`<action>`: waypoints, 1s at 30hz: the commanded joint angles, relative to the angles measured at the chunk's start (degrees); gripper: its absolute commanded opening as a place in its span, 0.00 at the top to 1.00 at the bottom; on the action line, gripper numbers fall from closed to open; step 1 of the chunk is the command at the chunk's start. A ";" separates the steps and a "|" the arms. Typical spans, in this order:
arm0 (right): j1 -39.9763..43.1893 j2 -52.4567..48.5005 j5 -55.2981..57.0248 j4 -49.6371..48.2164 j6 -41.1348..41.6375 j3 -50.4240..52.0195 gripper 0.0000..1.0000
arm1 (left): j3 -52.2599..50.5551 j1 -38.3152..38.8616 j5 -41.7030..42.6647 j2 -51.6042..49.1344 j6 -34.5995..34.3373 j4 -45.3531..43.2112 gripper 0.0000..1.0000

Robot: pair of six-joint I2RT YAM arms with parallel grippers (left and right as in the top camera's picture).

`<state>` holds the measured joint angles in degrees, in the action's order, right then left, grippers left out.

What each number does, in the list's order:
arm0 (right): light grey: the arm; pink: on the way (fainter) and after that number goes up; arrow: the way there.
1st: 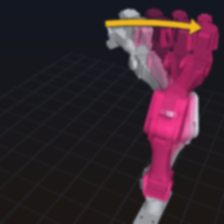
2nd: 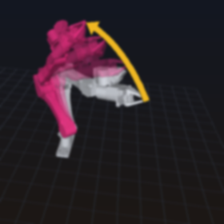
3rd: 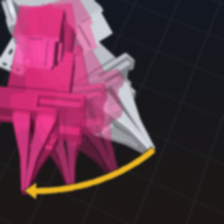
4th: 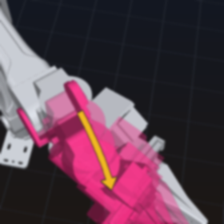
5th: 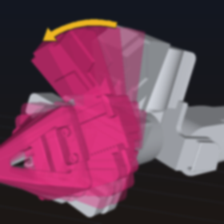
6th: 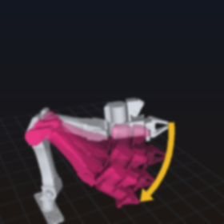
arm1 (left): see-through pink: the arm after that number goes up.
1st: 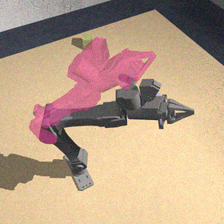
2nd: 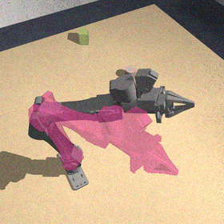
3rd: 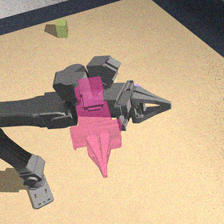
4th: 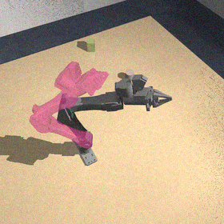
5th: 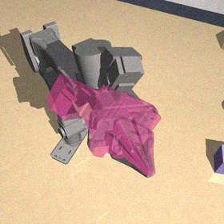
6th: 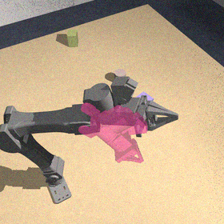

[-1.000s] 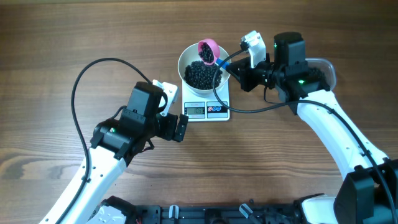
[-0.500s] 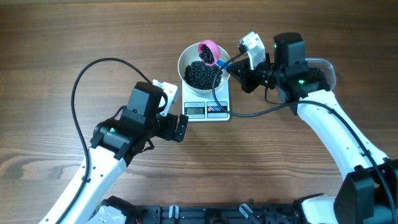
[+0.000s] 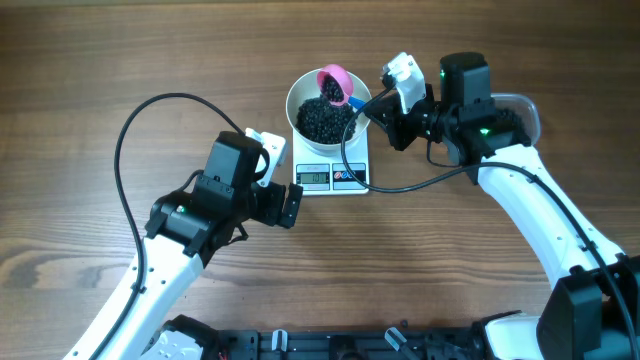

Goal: Scoop item into bowl and weigh 150g on scale
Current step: 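Tip the pink scoop over the white bowl to pour beans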

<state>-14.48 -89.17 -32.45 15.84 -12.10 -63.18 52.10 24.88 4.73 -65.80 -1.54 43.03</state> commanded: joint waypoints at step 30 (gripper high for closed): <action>0.02 -0.85 0.50 0.35 1.42 -0.11 0.96 | -0.37 -0.26 -0.33 -0.22 0.72 -0.15 0.00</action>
<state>-14.48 -89.17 -32.42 16.23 -8.45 -63.18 52.10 24.88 4.73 -65.80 -1.54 43.05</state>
